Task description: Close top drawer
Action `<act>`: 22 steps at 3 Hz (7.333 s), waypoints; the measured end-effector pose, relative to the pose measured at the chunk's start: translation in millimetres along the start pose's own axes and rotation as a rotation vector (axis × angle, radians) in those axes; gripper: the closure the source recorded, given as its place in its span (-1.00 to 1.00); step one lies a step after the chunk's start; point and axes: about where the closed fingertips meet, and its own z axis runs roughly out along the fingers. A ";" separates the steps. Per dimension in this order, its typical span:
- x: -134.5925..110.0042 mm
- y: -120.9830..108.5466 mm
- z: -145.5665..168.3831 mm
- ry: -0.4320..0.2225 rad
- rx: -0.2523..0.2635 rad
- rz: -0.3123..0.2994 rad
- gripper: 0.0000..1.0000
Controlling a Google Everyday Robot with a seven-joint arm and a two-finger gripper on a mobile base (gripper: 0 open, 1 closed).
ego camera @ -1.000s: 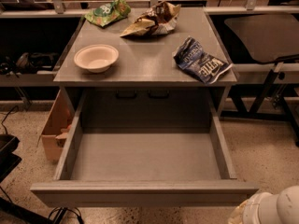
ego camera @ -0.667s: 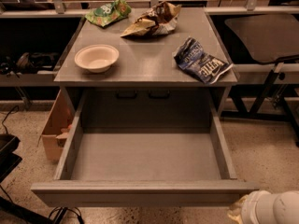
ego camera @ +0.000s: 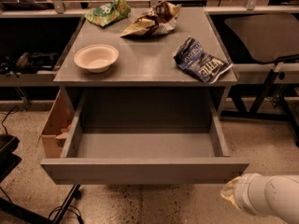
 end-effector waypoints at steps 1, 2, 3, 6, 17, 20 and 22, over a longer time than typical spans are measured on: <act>0.0 0.0 0.0 0.000 0.000 0.000 1.00; -12.2 -18.7 17.4 -0.057 0.021 0.005 1.00; -18.4 -28.5 27.4 -0.080 0.025 -0.005 1.00; -62.9 -84.7 39.6 -0.155 0.058 -0.089 1.00; -168.3 -176.3 65.9 -0.285 0.078 -0.221 -0.78; -184.3 -149.9 28.9 -0.294 0.115 -0.367 0.35; -229.0 -101.7 -72.6 -0.246 0.324 -0.717 1.00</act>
Offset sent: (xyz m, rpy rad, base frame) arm 0.0784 0.0006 -0.0219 0.1039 -0.1376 0.0006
